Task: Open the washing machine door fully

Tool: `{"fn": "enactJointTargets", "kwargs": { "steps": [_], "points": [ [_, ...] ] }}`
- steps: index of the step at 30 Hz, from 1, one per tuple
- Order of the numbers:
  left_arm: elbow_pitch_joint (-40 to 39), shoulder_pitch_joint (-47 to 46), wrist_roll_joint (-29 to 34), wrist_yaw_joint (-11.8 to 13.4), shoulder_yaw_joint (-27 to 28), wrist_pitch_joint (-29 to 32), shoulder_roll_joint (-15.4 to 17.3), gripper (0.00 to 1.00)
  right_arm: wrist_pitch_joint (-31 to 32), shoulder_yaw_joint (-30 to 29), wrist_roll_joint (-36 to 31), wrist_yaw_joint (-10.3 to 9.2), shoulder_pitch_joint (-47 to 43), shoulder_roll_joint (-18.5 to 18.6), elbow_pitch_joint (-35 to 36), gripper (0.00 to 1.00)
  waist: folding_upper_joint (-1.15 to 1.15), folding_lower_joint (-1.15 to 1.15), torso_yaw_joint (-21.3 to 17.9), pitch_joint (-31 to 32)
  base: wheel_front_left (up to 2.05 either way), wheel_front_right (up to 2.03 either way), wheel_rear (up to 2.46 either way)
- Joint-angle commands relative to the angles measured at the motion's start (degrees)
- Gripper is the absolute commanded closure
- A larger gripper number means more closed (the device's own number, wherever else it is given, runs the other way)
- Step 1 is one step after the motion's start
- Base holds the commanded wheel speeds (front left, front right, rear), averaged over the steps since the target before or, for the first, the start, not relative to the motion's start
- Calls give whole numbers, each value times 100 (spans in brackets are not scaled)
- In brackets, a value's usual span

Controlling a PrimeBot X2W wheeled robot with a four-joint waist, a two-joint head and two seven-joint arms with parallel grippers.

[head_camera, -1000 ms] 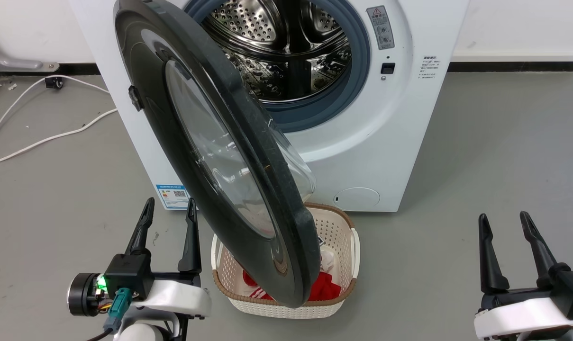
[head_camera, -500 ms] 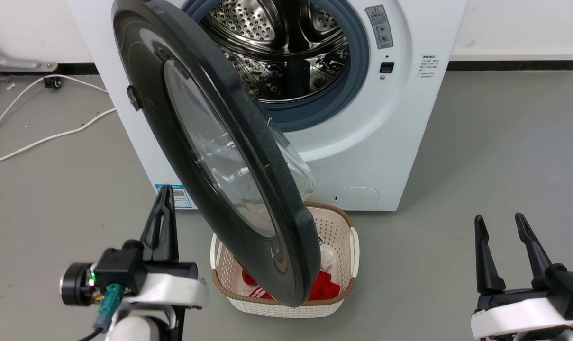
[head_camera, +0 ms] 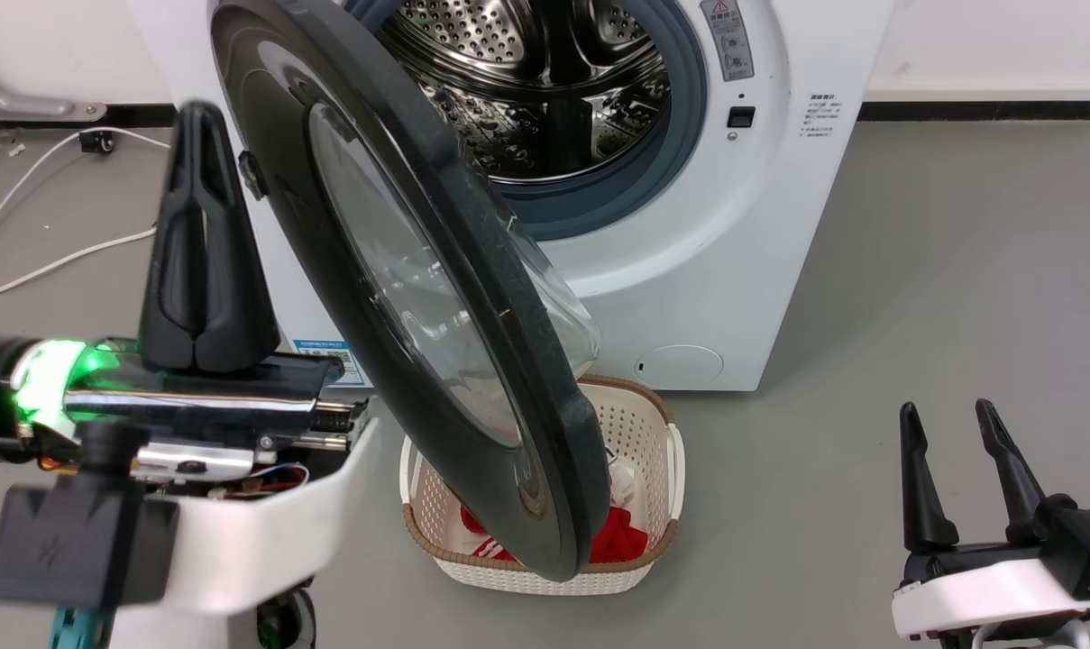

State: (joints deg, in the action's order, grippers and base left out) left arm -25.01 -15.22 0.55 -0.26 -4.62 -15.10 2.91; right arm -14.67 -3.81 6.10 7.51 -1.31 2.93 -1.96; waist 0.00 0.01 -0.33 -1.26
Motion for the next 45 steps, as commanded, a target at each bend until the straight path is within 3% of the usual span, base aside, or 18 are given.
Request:
{"fn": "enactJointTargets", "kwargs": {
  "steps": [1, 10, 18, 24, 37, 45],
  "points": [
    [-305, -181, 84, -23, -166, -8, -4, 100, -32, 3, 41, -3, 113, -10, -21, 0, 0, -1, -25, -27, 0, 0, 0],
    [-332, -117, 45, -382, -1481, -7, 6, 100, -40, 35, 85, -4, 150, -10, -84, 0, 0, -1, -101, -40, 0, 0, 0],
    [895, 625, -250, -629, -2776, -8, 150, 100, -41, 55, 128, -4, 127, -10, -169, 0, 0, -1, -133, -22, 0, 0, 0],
    [1883, 1188, -482, -661, -3093, -10, 272, 100, -44, 70, 184, -3, 132, -10, -224, 0, 0, -1, -130, -61, 0, 0, 0],
    [3223, 270, -796, -399, -3071, -11, 20, 100, -45, 212, 243, -4, 235, -10, -366, 0, 0, -1, -186, -95, 0, 0, 0],
    [3949, -335, -1323, 40, -3319, -11, 0, 100, -45, 296, 329, -3, 240, -10, -470, 0, 0, -1, -277, -79, 0, 0, 0]
  ]
}}
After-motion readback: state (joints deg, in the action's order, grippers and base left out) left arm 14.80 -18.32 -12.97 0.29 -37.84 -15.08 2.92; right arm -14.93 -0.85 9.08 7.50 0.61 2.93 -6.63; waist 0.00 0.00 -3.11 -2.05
